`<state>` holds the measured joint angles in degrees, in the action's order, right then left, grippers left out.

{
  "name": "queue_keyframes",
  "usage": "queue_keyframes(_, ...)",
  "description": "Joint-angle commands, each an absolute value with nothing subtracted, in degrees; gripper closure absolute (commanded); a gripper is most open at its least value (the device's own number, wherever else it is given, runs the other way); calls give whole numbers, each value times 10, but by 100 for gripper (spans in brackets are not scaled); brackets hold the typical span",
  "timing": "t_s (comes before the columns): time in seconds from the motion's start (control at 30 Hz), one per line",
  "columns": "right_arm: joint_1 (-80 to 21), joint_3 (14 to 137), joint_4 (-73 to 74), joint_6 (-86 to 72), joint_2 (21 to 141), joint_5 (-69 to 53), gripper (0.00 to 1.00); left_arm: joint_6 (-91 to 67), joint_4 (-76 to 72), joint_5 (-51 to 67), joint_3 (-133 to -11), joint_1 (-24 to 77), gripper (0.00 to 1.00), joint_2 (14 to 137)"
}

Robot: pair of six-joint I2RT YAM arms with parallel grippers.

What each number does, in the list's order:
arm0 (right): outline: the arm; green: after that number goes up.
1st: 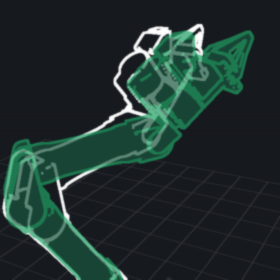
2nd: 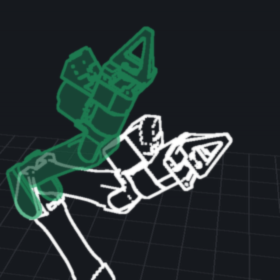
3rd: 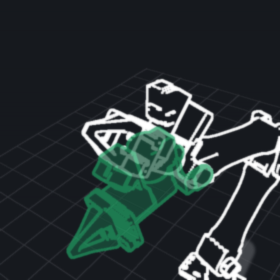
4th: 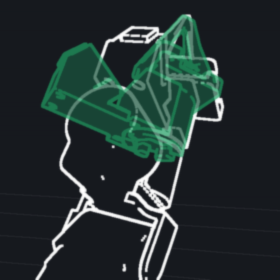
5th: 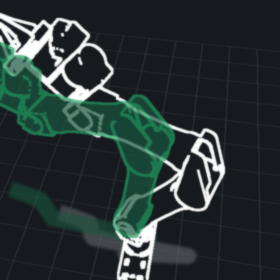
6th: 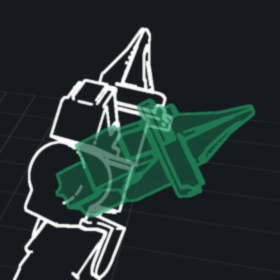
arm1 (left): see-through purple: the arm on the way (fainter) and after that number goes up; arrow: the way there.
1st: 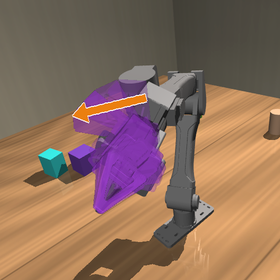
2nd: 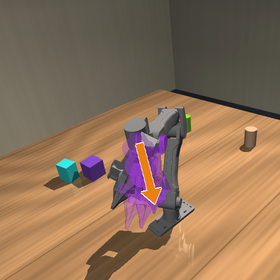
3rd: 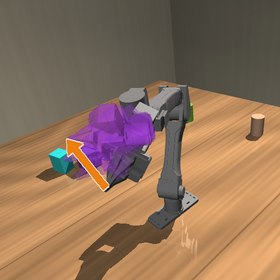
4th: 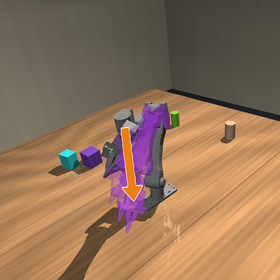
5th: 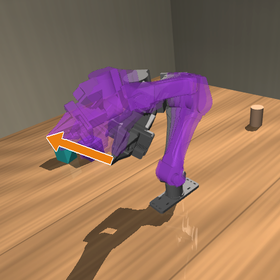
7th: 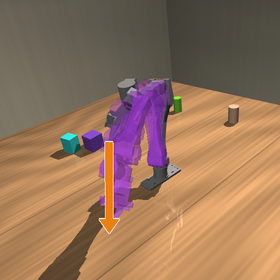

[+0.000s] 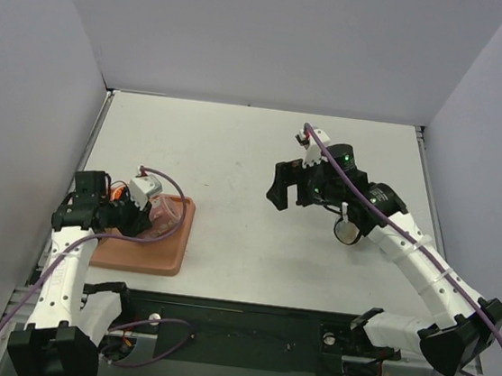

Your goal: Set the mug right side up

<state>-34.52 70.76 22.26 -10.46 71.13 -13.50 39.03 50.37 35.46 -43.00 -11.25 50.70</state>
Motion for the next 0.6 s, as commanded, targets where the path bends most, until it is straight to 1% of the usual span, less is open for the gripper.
queue_keyframes(0.0, -373, 708, 175, -148, 714, -123, 5, 401, 455, 300, -423, -82, 100, 511)
queue_keyframes(0.17, -381, 705, 189, -145, 706, -105, 5, 420, 463, 280, -431, -68, 100, 521)
queue_keyframes(0.27, -383, 704, 191, -150, 705, -105, 5, 404, 471, 294, -460, -60, 100, 522)
queue_keyframes(0.37, -393, 705, 190, -153, 708, -103, 5, 364, 483, 304, -511, -50, 100, 531)
queue_keyframes(0.5, -410, 706, 189, -143, 715, -96, 5, 331, 471, 271, -497, -32, 100, 543)
queue_keyframes(0.57, -415, 707, 187, -139, 716, -97, 5, 273, 452, 262, -500, -23, 100, 550)
